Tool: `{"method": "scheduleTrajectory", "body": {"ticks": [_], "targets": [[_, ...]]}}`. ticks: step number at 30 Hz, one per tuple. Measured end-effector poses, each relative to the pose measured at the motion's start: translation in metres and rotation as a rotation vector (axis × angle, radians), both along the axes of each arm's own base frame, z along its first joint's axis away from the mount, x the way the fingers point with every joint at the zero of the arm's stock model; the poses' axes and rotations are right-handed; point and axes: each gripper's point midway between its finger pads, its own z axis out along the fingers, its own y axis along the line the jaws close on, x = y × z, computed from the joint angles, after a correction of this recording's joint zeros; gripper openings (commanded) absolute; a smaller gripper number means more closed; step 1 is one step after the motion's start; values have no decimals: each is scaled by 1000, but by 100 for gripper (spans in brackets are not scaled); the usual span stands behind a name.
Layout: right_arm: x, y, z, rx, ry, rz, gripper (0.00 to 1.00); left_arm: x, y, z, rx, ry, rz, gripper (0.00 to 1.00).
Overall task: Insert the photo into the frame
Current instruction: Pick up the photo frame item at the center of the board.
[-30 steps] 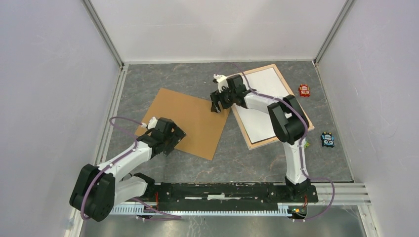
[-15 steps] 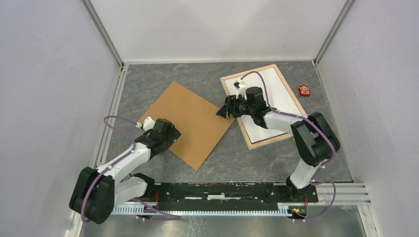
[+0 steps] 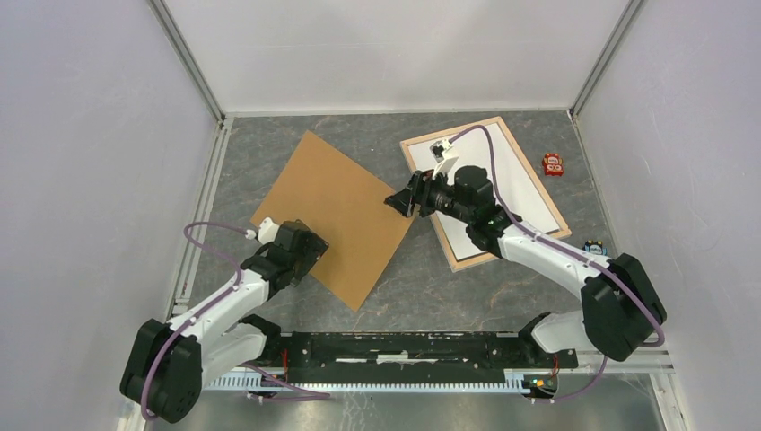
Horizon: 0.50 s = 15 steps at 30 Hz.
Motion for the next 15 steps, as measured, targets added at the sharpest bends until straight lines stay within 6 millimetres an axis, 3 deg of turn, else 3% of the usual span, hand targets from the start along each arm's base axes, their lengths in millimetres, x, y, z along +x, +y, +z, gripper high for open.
{"method": "scheduleTrajectory", "body": {"ticks": [7, 15], "targets": [[-12, 6, 13, -10, -33, -40, 68, -3, -2, 2, -32, -27, 1, 100], [-60, 22, 48, 124, -42, -7, 67, -1, -16, 22, -140, -116, -26, 100]]}}
